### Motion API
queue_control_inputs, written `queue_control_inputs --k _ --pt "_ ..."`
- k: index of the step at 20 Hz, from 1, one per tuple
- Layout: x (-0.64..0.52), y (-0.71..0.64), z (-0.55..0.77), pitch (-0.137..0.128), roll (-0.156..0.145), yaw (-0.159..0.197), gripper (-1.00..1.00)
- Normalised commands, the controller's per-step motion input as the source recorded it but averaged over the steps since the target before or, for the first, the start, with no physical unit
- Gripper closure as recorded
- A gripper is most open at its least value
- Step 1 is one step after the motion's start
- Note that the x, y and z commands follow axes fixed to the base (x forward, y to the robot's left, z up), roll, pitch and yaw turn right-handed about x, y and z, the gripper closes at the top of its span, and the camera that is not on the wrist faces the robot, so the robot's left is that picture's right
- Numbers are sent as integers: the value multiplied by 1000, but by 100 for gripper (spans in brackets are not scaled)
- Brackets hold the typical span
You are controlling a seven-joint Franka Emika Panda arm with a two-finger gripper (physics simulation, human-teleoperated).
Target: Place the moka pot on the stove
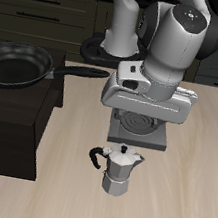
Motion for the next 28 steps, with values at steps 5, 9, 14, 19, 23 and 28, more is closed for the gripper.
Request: queue_control_inputs --k 5,9,14,19,23,28 --pt "-173 48 -193 28 54 -8 -100" --pt "-73 -94 -10 -42 -10 26 -100" --pt "103 -155 -87 -8 -42 10 -100" --pt "150 -155 -124 9 -31 7 -100" --pt "28 -19 -135 18 -11 -31 -100" --pt "-54 167 -120 8 28 1 -100"
